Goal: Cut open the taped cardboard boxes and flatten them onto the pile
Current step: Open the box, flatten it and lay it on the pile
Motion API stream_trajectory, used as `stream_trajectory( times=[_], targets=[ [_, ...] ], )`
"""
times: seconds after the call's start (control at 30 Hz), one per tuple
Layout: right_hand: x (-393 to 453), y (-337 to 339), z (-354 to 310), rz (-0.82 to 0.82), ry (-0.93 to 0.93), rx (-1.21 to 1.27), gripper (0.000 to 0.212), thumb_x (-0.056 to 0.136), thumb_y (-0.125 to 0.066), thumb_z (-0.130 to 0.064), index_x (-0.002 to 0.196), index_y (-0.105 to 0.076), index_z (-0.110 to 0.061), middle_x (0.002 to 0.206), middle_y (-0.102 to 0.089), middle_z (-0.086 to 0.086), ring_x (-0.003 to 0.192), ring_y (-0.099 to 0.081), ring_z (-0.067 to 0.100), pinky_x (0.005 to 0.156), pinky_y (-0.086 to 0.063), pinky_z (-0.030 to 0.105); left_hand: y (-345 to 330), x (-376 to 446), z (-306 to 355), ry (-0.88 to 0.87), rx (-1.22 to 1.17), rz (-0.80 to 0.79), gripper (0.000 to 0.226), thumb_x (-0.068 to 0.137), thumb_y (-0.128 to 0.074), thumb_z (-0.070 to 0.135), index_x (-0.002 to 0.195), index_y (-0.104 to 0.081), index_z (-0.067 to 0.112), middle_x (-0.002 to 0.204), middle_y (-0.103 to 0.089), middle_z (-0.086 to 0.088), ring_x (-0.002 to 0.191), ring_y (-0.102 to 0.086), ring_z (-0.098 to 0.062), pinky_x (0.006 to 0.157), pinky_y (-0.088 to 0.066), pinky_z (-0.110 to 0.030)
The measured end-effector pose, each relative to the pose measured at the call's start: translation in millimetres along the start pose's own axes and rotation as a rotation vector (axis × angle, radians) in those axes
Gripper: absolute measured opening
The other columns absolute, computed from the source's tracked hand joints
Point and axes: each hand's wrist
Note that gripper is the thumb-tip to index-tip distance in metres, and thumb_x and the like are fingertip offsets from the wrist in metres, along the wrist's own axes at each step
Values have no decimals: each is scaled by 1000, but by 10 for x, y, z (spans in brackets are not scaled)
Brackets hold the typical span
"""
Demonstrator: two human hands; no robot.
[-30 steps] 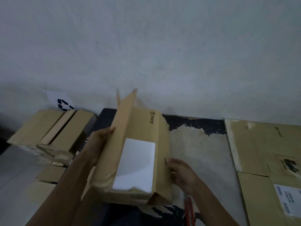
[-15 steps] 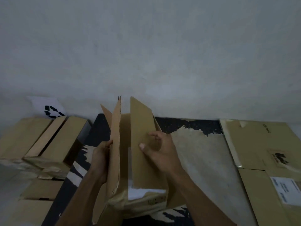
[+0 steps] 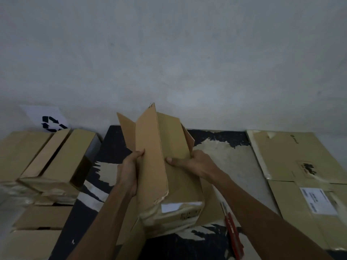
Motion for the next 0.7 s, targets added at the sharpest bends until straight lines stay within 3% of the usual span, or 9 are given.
stream_trajectory(
  times=[0.1,0.2,0.23,0.3,0.37,0.47,0.53,0.6,0.7],
  targets=[
    [-48,66,-40,13,-84,-358,131,39,-32,-110,136,-53,-25,115,-70,3,96,-68,23,104,-44,50,22,-2,-5,-6,-63,-43,33,94,-55,30,114,-68,7,92,-73,-11,78,-71,-25,71,-54,-38],
    [-155,197,-106,-62,-135,-625,128,55,-2,-103,138,-54,-20,71,-71,2,100,-69,22,119,-6,61,28,-19,-3,-17,-94,-85,25,98,-49,25,103,-67,9,74,-72,-5,62,-69,-18,60,-55,-31],
    [-182,226,-98,-87,-104,-661,124,61,1,-99,140,-53,-19,65,-67,1,105,-67,23,119,-1,61,19,-30,-3,-21,-104,-89,24,98,-48,24,101,-66,8,70,-71,-4,58,-68,-17,55,-55,-28],
    [-227,269,-54,-138,-68,-633,114,71,-2,-91,142,-50,-15,67,-65,3,103,-68,24,115,-24,55,9,-27,-5,-29,-122,-86,24,99,-47,23,101,-65,7,67,-70,-4,55,-67,-16,49,-54,-25],
    [-305,326,-10,-227,-60,-543,110,73,-8,-89,145,-46,-15,93,-73,14,96,-71,25,98,-48,43,-11,-22,5,-32,-114,-87,26,98,-48,24,107,-64,5,69,-70,-5,55,-67,-17,48,-54,-26],
    [-414,367,84,-370,-104,-425,92,84,-15,-81,150,-37,-20,137,-57,15,114,-63,31,93,-51,38,-10,17,-16,-60,-91,-69,28,98,-49,24,113,-63,5,72,-71,-4,58,-68,-16,49,-54,-27],
    [-467,294,189,-424,-151,-302,88,85,-19,-81,150,-35,-24,143,-53,11,112,-62,27,86,-50,35,-9,30,-39,-73,-79,-64,32,97,-50,25,118,-63,4,77,-71,-5,62,-68,-17,52,-55,-28],
    [-433,173,341,-426,-158,-122,95,76,-29,-88,146,-41,-26,142,-55,5,108,-62,19,93,-51,36,-14,46,-49,-85,-69,-66,36,96,-51,26,123,-63,4,84,-71,-6,69,-69,-19,58,-55,-32],
    [-316,-12,496,-293,-140,214,77,69,-59,-81,127,-56,-30,119,-68,-8,103,-67,11,94,-53,34,-29,82,-45,-84,-45,-52,37,96,-51,29,121,-65,5,89,-71,-7,75,-67,-20,66,-54,-34]
  ],
)
Point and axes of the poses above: each hand's wrist, its own x-axis towards the middle knuckle, its own y-axis out of the back of the hand, z = x × y
